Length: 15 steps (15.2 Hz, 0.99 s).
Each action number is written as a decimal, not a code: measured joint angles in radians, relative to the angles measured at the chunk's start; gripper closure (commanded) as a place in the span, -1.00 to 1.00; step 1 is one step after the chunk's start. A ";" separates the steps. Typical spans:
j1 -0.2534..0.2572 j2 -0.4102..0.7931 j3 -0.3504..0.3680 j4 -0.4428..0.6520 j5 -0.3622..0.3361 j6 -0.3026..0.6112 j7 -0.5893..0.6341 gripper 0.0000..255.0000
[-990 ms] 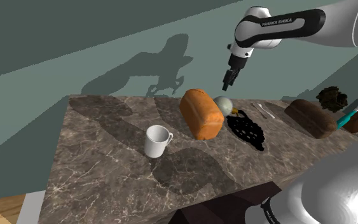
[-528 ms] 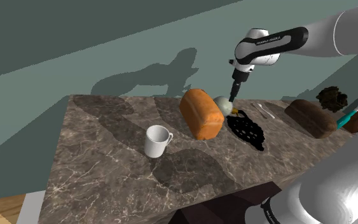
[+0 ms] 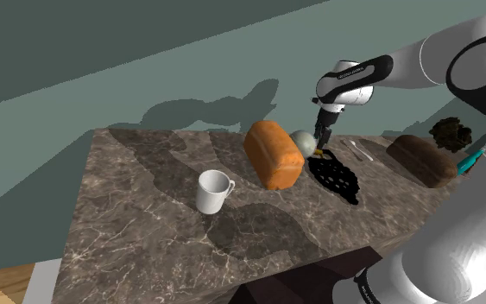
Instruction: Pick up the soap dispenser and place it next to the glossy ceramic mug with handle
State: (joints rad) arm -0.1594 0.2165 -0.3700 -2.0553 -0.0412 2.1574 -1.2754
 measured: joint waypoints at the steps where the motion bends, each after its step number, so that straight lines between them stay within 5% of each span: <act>1: -0.005 0.010 -0.002 -0.004 0.002 0.014 -0.010 -1.00; 12: -0.011 0.054 0.006 -0.036 0.019 0.102 -0.023 -1.00; 13: -0.011 0.054 0.006 -0.036 0.019 0.102 -0.023 1.00; 15: -0.011 0.054 0.006 -0.036 0.019 0.102 -0.023 1.00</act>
State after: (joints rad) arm -0.1702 0.2707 -0.3643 -2.0912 -0.0225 2.2592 -1.2986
